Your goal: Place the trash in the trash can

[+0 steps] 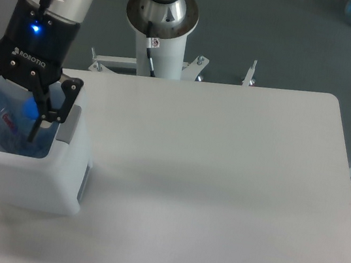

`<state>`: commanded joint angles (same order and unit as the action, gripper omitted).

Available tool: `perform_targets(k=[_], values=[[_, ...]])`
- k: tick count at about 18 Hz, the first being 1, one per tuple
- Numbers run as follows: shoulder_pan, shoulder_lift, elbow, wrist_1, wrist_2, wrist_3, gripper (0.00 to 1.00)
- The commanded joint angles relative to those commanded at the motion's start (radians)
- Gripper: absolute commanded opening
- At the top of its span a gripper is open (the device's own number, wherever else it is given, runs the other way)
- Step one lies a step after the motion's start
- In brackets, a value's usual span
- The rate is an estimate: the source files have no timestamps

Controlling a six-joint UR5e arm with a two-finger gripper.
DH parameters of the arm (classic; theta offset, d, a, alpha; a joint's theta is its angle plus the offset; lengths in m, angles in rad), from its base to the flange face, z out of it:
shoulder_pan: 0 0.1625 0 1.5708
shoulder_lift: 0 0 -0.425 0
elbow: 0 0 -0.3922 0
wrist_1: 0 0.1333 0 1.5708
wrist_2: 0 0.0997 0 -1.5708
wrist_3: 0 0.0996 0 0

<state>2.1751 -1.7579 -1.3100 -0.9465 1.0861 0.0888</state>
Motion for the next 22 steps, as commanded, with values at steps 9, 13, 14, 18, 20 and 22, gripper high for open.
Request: perform_targets(k=[9,13,14,18,20,22], values=[[0.296,-0.049,-0.021,-0.003,0.002,0.267,1.00],[0.342,-0.066,-0.063,-0.006,0.127,0.350,1.00],[0.347,-0.069,-0.086,-0.006,0.199,0.402,1.00],[0.373,-0.093,-0.172,-0.006,0.339,0.650,1.00],[0.409,-0.097,-0.210,-0.006,0.342,0.736,1.00],[0.414,-0.097,-0.253,-0.006,0.362,0.859,1.00]])
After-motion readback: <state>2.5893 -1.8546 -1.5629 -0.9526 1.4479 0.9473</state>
